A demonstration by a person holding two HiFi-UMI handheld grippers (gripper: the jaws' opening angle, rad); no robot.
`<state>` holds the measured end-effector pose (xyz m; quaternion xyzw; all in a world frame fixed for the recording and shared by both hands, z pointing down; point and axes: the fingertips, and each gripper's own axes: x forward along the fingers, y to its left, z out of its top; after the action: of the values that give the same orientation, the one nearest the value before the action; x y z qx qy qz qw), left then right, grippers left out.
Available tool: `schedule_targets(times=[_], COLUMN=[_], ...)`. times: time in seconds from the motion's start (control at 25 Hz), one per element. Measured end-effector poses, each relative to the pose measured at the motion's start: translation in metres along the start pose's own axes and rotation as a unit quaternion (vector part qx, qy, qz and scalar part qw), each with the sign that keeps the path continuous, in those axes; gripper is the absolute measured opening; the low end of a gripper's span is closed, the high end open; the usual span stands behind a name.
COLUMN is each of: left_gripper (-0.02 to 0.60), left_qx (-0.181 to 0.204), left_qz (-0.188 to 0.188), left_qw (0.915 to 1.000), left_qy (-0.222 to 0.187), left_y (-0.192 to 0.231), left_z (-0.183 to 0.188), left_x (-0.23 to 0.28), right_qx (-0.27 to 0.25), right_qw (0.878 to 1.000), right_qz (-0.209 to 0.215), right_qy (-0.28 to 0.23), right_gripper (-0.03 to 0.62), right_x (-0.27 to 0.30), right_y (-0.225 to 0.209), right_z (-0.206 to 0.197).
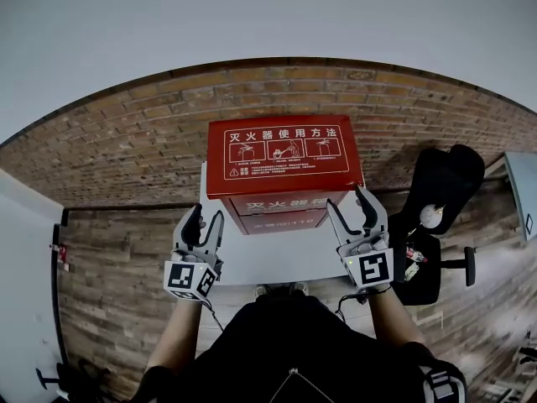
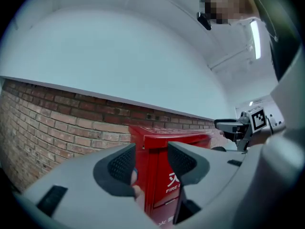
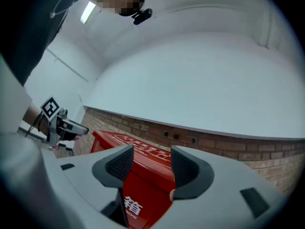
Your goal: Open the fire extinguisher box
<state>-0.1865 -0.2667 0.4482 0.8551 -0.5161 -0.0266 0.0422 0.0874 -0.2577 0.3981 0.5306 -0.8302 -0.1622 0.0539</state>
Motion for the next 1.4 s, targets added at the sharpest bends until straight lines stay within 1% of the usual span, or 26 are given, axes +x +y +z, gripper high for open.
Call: schedule_targets(times=[0.08, 0.12, 0.2, 0.32, 0.36, 0.44, 0.64, 0.84, 1.24, 1.4], left_gripper=[0.263, 0.276, 0.291, 0.301, 0.302, 0.301, 0.302, 0.302, 0.302, 0.302], left_qx=[0.010, 0.013, 0.013, 0.004, 0.002, 0.001, 0.001, 0.010, 0.014, 0.008], left_qz=[-0.007, -0.013, -0.024, -0.039, -0.042, -0.046, -0.052, -0.063, -0.053, -0.053], left_qw=[0.9999, 0.9998, 0.9996, 0.9992, 0.9991, 0.9989, 0.9986, 0.9979, 0.9985, 0.9986], left_qy=[-0.003, -0.004, -0.005, -0.010, -0.011, -0.008, 0.002, -0.001, 0.005, -0.002], left_y=[0.002, 0.002, 0.002, 0.000, -0.001, -0.001, -0.001, -0.002, -0.004, -0.005], left_z=[0.003, 0.004, 0.006, 0.009, 0.009, 0.007, -0.002, -0.002, 0.000, 0.008], left_x=[0.003, 0.006, 0.010, 0.018, 0.021, 0.026, 0.037, 0.044, 0.043, 0.042], right_qx=[-0.016, -0.009, 0.035, 0.121, 0.140, 0.158, 0.175, 0.192, 0.179, 0.177], right_qw=[1.000, 0.999, 0.998, 0.992, 0.989, 0.986, 0.983, 0.979, 0.981, 0.982], right_qz=[-0.012, -0.017, -0.017, 0.007, 0.014, 0.016, 0.032, 0.040, 0.042, 0.045], right_qy=[0.018, 0.027, 0.040, 0.047, 0.049, 0.048, 0.049, 0.051, 0.061, 0.058], right_gripper=[0.244, 0.250, 0.259, 0.265, 0.265, 0.266, 0.265, 0.265, 0.265, 0.265], right_x=[-0.001, -0.002, -0.005, -0.006, -0.006, -0.005, 0.001, 0.009, 0.008, 0.007], right_y=[-0.016, -0.023, -0.034, -0.043, -0.044, -0.047, -0.045, -0.044, -0.045, -0.047], right_z=[-0.013, -0.021, -0.038, -0.055, -0.059, -0.063, -0.068, -0.069, -0.071, -0.064])
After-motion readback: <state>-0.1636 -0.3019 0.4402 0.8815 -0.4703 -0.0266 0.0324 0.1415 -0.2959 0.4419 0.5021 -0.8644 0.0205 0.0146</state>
